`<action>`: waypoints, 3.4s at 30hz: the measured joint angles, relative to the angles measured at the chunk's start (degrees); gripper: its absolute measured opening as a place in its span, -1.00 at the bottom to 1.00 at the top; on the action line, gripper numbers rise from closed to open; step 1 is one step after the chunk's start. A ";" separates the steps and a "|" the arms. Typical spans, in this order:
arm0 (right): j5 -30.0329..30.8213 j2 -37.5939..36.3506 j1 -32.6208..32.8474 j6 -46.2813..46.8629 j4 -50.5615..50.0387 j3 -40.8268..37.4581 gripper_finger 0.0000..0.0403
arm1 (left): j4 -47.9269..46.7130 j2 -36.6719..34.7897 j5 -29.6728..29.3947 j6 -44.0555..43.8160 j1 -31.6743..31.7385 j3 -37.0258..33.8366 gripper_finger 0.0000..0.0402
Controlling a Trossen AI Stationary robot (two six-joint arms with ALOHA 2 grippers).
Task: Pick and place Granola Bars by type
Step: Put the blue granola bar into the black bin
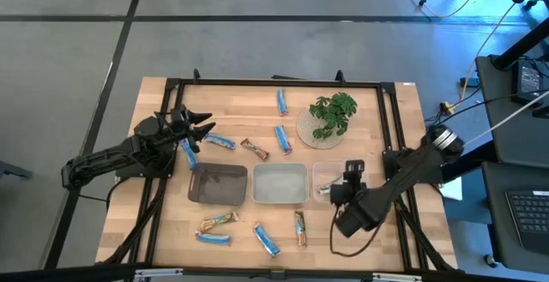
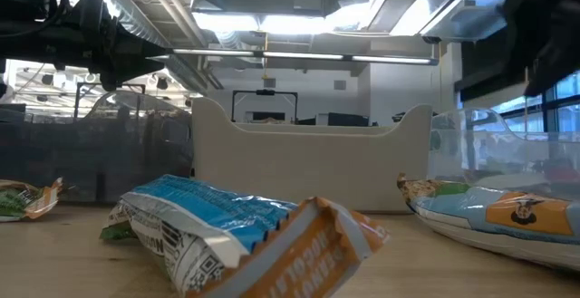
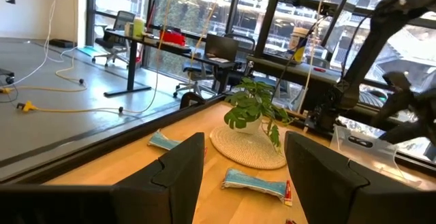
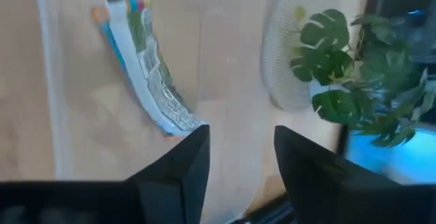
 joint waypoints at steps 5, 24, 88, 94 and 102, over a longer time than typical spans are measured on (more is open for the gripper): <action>-2.96 -13.74 -0.08 -2.19 14.73 -7.35 -0.17 | 0.00 0.01 0.00 0.04 -0.01 0.00 -0.02; -2.92 -57.93 -8.09 -18.21 56.75 -37.95 -0.17 | -1.80 3.89 -0.11 -3.07 -0.01 6.47 -0.06; -1.96 -50.52 -13.13 -34.36 61.23 -38.43 -0.17 | -59.95 63.34 -8.96 -29.90 5.75 40.22 0.29; -1.96 -50.52 -13.11 -35.13 61.39 -38.43 -0.17 | -60.74 63.34 -5.32 -37.30 5.73 40.22 0.28; -1.96 -50.52 -13.13 -34.74 61.34 -38.43 -0.17 | -69.26 63.34 -4.01 -51.61 4.10 40.22 0.27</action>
